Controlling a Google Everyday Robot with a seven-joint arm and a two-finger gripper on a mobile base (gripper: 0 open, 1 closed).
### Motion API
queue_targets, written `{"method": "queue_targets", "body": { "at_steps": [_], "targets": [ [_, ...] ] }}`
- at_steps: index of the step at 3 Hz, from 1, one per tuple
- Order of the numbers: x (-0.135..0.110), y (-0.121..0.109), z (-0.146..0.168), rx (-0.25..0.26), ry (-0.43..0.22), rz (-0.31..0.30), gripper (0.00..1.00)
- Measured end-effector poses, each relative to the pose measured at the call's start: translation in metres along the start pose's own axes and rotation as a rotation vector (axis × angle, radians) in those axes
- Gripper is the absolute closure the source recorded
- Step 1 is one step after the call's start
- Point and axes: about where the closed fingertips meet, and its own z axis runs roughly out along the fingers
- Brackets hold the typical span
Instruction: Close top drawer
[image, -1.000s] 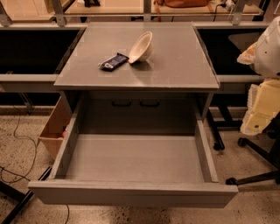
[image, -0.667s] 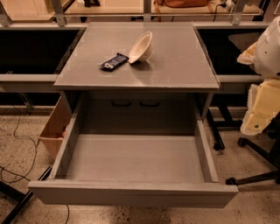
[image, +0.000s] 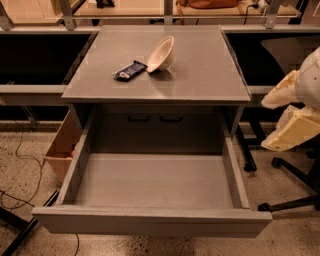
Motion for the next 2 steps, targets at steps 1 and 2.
{"method": "queue_targets", "body": {
  "at_steps": [1,2],
  "targets": [
    [-0.006,0.018,0.018,-0.031,-0.058,-0.007,0.63],
    [-0.013,0.045,0.037,-0.068,-0.115,0.003,0.86]
  ]
}}
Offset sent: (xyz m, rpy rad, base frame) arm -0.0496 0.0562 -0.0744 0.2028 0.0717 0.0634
